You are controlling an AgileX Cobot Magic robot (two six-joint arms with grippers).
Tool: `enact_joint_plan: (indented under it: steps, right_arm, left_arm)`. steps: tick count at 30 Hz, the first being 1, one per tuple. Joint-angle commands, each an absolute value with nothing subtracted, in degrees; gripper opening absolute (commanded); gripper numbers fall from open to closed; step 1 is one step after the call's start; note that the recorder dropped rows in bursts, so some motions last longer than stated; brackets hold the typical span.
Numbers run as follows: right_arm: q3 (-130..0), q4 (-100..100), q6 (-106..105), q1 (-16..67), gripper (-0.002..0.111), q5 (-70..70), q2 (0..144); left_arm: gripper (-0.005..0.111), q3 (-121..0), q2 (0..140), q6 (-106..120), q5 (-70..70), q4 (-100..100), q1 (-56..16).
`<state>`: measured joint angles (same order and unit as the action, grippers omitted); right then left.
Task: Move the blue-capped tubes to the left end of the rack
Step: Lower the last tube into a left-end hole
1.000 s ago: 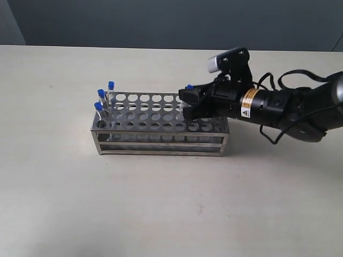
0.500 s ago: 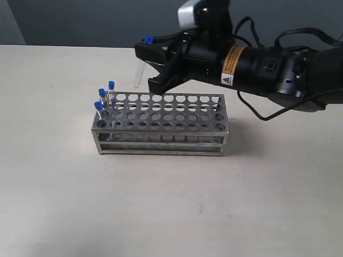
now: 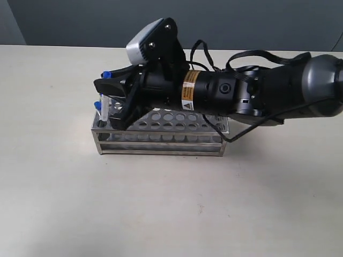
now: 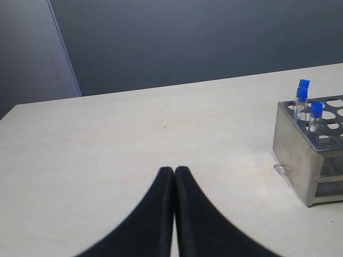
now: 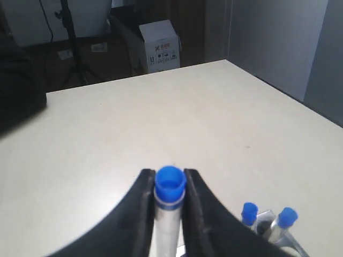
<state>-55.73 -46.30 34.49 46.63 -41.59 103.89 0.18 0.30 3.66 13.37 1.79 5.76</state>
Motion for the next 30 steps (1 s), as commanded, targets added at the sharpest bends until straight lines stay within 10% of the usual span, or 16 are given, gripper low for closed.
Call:
enact_joint_plan:
  steps: [1, 30]
  right_arm:
    - [-60.35, -46.02, 34.44, 46.78, -0.001, -41.66, 107.68]
    - [-67.14, -52.68, 38.70, 47.40, -0.001, -33.24, 114.55]
  left_arm:
    - [0.001, 0.00, 0.00, 3.63, 13.24, 1.77, 5.63]
    - [0.001, 0.00, 0.00, 3.63, 13.24, 1.77, 5.63]
